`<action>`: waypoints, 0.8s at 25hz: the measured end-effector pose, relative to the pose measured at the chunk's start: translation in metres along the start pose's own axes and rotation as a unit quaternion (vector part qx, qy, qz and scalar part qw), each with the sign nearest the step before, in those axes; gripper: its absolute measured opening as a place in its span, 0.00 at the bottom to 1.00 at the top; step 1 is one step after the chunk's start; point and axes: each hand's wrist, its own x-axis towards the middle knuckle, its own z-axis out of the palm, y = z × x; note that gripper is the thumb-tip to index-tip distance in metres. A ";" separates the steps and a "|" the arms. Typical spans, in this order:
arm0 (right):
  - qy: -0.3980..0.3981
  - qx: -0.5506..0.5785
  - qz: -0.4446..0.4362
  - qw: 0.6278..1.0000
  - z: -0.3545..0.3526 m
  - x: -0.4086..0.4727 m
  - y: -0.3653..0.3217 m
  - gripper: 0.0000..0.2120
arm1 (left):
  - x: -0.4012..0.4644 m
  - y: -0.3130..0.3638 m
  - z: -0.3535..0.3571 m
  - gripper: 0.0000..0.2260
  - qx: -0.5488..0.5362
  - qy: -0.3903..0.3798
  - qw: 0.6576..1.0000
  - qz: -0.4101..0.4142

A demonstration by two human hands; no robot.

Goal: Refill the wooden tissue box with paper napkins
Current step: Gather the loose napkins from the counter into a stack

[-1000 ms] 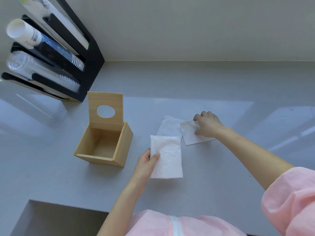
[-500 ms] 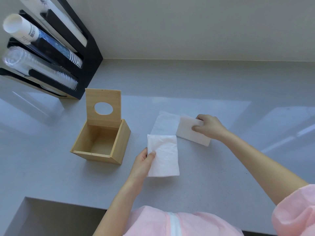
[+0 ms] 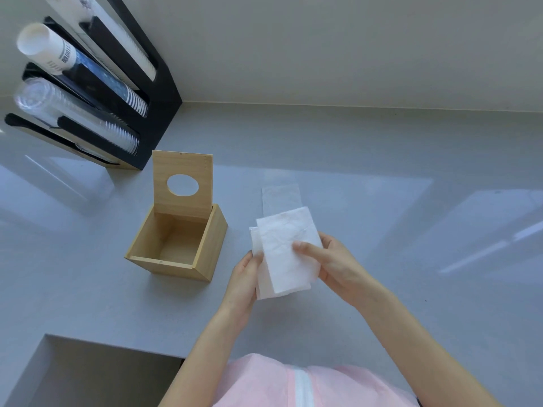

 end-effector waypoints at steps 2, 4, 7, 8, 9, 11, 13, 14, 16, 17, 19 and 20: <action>0.056 -0.100 0.006 0.993 0.005 -0.001 0.013 0.09 | 0.001 -0.003 -0.001 0.13 0.003 -0.002 1.000 0.003; 0.097 -0.147 0.004 0.984 0.007 -0.001 0.021 0.08 | 0.002 -0.006 -0.001 0.14 0.001 -0.002 1.000 0.000; 0.131 -0.166 -0.002 0.977 0.010 0.000 0.026 0.07 | 0.002 -0.008 0.000 0.15 -0.018 -0.005 1.000 -0.011; 0.138 -0.172 -0.006 0.975 0.011 0.000 0.026 0.07 | 0.002 -0.007 0.001 0.16 -0.023 -0.008 1.000 -0.015; 0.144 -0.177 -0.010 0.974 0.012 0.000 0.026 0.07 | 0.002 -0.006 0.002 0.16 -0.028 -0.012 0.999 -0.018; 0.150 -0.187 -0.015 0.971 0.014 0.002 0.026 0.07 | 0.001 -0.004 0.003 0.15 -0.026 -0.018 0.999 -0.013; 0.151 -0.201 -0.021 0.968 0.016 0.002 0.026 0.07 | 0.000 -0.004 0.003 0.11 -0.003 -0.008 1.000 0.001; 0.149 -0.210 -0.023 0.966 0.016 0.002 0.027 0.07 | -0.001 -0.005 0.003 0.10 0.007 -0.001 1.000 0.007; 0.143 -0.221 -0.026 0.964 0.015 0.003 0.028 0.06 | -0.002 -0.006 0.002 0.09 0.014 0.007 1.000 0.013; 0.138 -0.228 -0.026 0.963 0.015 0.003 0.029 0.06 | -0.002 -0.007 0.002 0.08 0.016 0.007 1.000 0.015; 0.126 -0.256 -0.021 0.958 0.011 0.006 0.028 0.03 | -0.003 -0.007 0.000 0.08 0.019 0.011 1.000 0.017; 0.121 -0.270 -0.017 0.955 0.008 0.008 0.026 0.01 | -0.002 -0.007 -0.002 0.08 0.018 0.015 1.000 0.017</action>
